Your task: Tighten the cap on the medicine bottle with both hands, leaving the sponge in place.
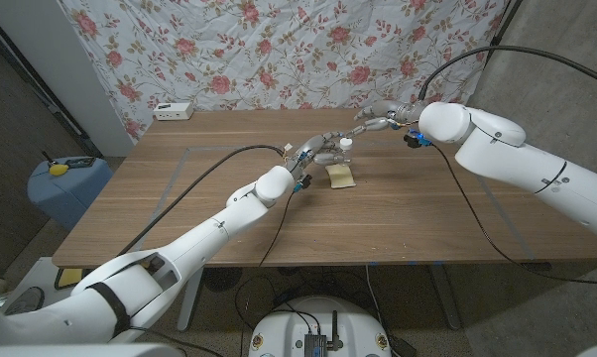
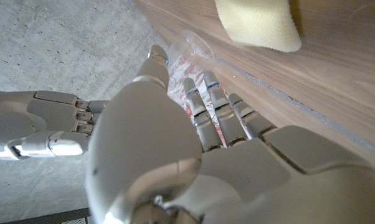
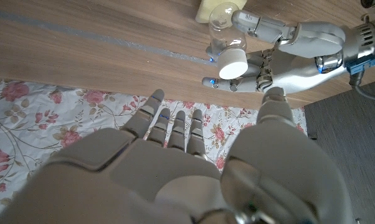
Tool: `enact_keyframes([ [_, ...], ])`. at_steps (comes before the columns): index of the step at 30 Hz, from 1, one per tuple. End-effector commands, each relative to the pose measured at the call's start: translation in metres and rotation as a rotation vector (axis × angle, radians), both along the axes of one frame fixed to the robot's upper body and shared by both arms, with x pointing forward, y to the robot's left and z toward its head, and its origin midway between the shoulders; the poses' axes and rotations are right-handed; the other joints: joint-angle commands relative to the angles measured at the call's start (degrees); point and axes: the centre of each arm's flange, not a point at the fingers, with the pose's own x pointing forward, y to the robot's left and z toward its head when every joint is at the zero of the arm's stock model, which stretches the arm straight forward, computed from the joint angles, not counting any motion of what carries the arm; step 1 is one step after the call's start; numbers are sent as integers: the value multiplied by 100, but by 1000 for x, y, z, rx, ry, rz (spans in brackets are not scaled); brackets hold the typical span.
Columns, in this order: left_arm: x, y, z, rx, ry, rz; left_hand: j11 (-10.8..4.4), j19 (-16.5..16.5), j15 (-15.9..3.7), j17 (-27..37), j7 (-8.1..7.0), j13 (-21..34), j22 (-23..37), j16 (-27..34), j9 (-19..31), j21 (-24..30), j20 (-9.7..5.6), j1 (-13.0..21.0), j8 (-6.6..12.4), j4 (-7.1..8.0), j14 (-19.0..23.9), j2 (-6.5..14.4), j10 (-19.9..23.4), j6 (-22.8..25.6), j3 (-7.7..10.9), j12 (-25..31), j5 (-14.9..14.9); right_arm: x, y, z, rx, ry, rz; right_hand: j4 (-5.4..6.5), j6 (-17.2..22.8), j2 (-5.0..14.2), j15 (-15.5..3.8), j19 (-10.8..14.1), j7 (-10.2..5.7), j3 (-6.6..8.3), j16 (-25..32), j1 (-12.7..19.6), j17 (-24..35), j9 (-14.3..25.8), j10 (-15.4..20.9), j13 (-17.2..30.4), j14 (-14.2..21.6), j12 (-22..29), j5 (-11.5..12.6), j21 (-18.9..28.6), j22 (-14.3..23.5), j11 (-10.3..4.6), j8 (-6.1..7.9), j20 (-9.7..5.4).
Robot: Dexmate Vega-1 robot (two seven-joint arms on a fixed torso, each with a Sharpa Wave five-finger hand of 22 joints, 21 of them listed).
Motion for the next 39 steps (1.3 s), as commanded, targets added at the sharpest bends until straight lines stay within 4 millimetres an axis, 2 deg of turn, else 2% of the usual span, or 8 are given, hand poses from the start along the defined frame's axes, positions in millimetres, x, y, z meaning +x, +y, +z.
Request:
enact_keyframes([
  [1,2,-5,0,9,4,-6,-64,-11,-607,4,-18,28,12,17,9,-20,-436,-20,-2,-1,70,82,116,11,64,38,-5,-1,12,3,-82,5,-75,-11,90,-21,73,46,-34,17,39,23,24,21,36,33,51,49,-22,54,27,32,52,31],
  [22,-1,-6,-2,17,-2,-6,-76,-18,-605,1,-21,26,10,13,8,-19,-444,-48,-3,-8,83,77,122,18,89,35,-9,-4,26,1,-167,24,-111,40,279,-123,99,93,33,-36,38,-78,39,42,-2,37,74,37,-66,70,31,61,97,68],
  [39,-8,-5,-4,25,-8,-1,-62,-22,-597,-3,-27,26,10,8,8,-18,-448,-64,-5,-12,87,80,131,20,111,36,-9,-2,33,-4,-211,14,-135,1,604,-88,26,191,13,46,51,65,32,78,135,38,164,83,-57,97,34,76,208,38],
])
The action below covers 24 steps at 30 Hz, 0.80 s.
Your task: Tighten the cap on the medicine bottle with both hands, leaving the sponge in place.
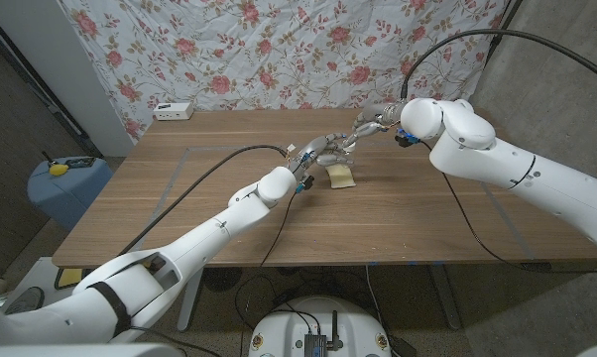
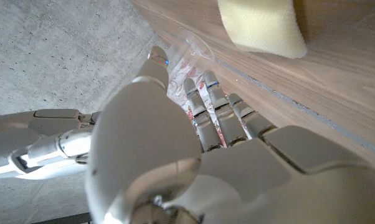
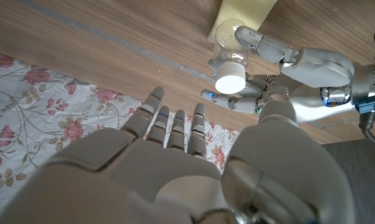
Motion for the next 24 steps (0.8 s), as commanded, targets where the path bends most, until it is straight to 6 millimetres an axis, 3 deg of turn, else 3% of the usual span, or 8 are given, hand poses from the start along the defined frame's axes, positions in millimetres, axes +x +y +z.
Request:
enact_keyframes([
  [1,-4,0,-2,5,0,3,-67,-22,-572,-4,-19,24,10,7,8,-18,-445,-8,-4,5,49,47,131,33,34,36,-8,1,4,-3,-33,-9,-19,-11,149,37,-19,79,-7,63,40,113,14,29,74,10,73,38,9,39,8,0,58,-25],
  [24,-4,-1,-2,20,-6,5,-77,-29,-558,-9,-39,23,10,1,8,-17,-444,-31,-8,0,52,58,130,29,73,32,-6,6,11,-10,-80,-24,-44,-70,449,60,-133,200,-20,193,47,374,6,79,192,10,190,52,23,59,8,1,176,-101],
])
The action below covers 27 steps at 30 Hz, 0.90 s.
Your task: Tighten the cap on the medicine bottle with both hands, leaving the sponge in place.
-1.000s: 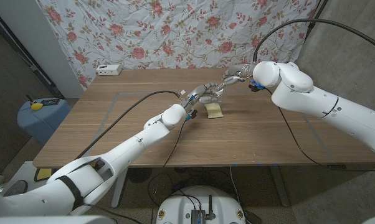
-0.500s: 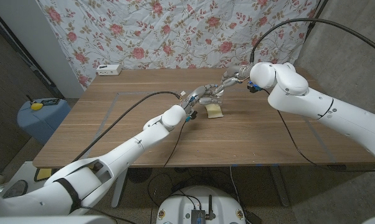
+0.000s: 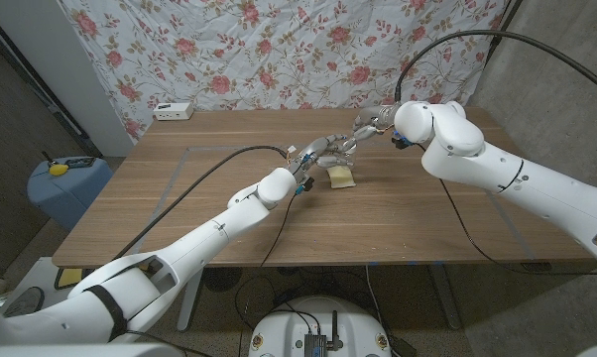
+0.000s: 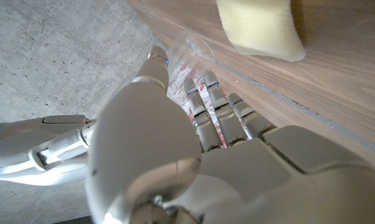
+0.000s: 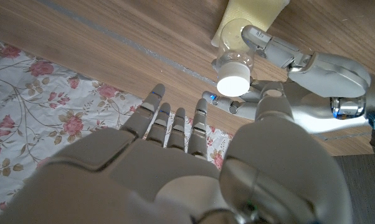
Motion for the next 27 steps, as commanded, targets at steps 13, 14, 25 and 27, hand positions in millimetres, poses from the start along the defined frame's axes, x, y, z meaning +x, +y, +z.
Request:
enact_keyframes([
  [13,1,-1,0,8,0,-3,-74,-30,-551,-10,-41,27,10,-3,8,-16,-445,-22,-7,16,47,34,124,33,63,20,-6,4,3,-7,-10,-25,-20,-15,358,-13,-117,189,-8,138,48,240,12,64,227,10,176,85,30,65,14,17,182,-61],
  [14,1,-1,0,7,0,-4,-78,-29,-549,-11,-41,27,10,-4,8,-16,-447,-23,-5,16,45,32,128,37,63,22,-6,5,3,-7,-6,-25,-17,-17,371,-9,-119,195,1,148,49,260,12,66,230,10,187,83,32,65,14,12,187,-63],
  [25,3,-3,0,4,-2,-8,-91,-33,-549,-11,-107,28,10,-6,9,-16,-440,-33,-3,11,35,31,134,46,81,24,-6,8,7,-10,0,-33,-15,-36,558,-7,-216,264,14,234,55,432,12,87,332,9,273,91,41,69,14,0,266,-112],
  [27,3,-3,1,10,-6,-7,-94,-30,-549,-11,-115,29,10,-7,9,-15,-435,-36,-1,10,32,29,141,52,82,26,-7,9,8,-10,0,-33,-16,-37,581,-5,-221,267,17,244,53,452,13,89,335,8,275,89,43,67,14,0,276,-112],
])
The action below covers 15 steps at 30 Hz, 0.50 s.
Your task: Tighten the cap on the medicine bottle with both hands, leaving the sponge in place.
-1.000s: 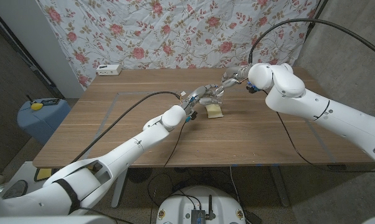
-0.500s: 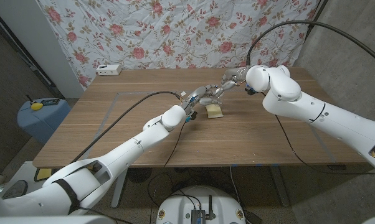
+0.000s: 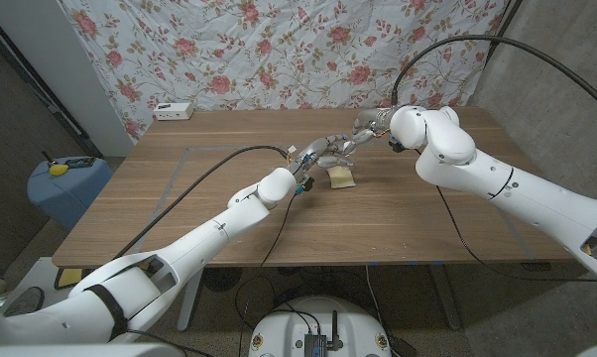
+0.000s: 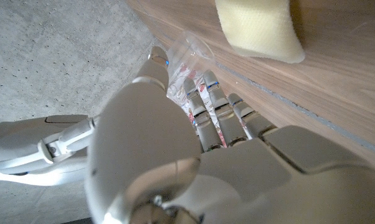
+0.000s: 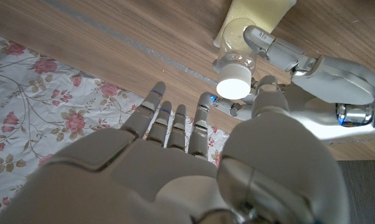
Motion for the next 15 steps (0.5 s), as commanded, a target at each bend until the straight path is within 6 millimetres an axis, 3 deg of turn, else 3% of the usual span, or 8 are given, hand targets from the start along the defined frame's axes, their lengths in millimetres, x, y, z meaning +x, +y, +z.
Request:
enact_keyframes([
  [1,2,-2,1,6,-6,-4,-94,-9,-545,18,-66,25,10,-7,9,-15,-455,-23,-1,11,32,15,144,21,44,27,9,4,4,-3,5,-8,2,2,106,-7,-35,73,14,47,8,80,12,13,60,9,32,43,44,23,15,-11,50,-1],
  [15,5,-2,5,12,-6,-8,-79,-10,-546,19,-78,26,11,-5,10,-15,-453,-36,1,11,31,27,143,32,66,26,12,6,7,-4,3,-27,3,16,407,-15,-59,138,-33,124,18,207,26,33,180,8,122,53,49,24,16,-3,176,-22],
])
